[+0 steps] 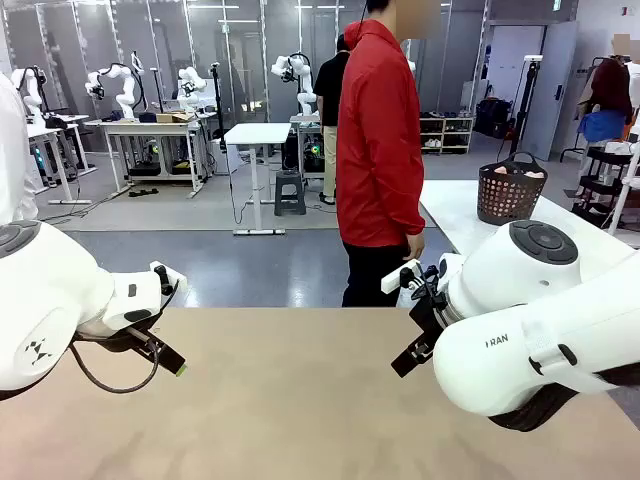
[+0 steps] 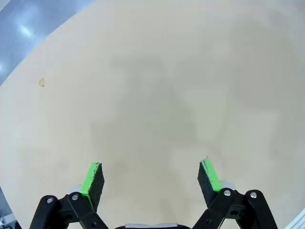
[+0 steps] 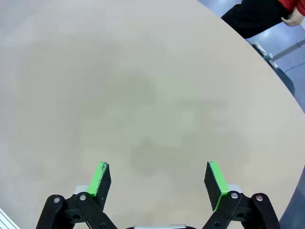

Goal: Fold the towel.
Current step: Grab the top end of the 100 cm Hotel Towel extended by the human.

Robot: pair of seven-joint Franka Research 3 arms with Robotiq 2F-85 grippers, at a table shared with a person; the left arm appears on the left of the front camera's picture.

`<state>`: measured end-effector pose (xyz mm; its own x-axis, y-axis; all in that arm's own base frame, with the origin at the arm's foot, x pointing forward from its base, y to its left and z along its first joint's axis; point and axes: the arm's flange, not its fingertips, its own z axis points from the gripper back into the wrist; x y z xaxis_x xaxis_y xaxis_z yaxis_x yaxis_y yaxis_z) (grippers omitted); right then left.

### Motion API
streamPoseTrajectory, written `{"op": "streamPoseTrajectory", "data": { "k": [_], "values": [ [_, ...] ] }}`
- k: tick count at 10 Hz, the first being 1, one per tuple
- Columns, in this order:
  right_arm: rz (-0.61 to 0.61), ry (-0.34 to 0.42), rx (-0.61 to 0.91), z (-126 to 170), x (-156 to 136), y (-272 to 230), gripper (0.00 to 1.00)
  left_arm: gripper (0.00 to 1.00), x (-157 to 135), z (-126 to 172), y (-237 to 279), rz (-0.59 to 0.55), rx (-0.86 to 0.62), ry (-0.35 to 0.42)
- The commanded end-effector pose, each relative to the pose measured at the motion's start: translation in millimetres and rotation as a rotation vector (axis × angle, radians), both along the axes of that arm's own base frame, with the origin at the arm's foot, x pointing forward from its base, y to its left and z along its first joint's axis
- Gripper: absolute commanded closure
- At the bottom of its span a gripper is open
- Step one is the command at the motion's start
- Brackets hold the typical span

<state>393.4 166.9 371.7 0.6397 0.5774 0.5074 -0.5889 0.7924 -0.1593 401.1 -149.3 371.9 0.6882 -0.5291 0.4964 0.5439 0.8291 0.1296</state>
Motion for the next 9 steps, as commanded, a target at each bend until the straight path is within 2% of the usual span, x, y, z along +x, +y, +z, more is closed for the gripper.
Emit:
{"op": "streamPoseTrajectory", "data": {
  "k": [1, 8, 9],
  "values": [
    [0.000, 0.000, 0.000, 0, 0, 0, 0.00, 0.00, 0, 0, 0, 0.000, 0.000, 0.000],
    [0.002, -0.001, -0.001, 0, 0, 0, 0.00, 0.00, 0, 0, 0, -0.001, 0.000, 0.000],
    [0.015, 0.019, 0.032, 25, 5, -2, 0.00, 0.00, 7, 18, -1, -0.015, 0.033, -0.017]
  ]
}}
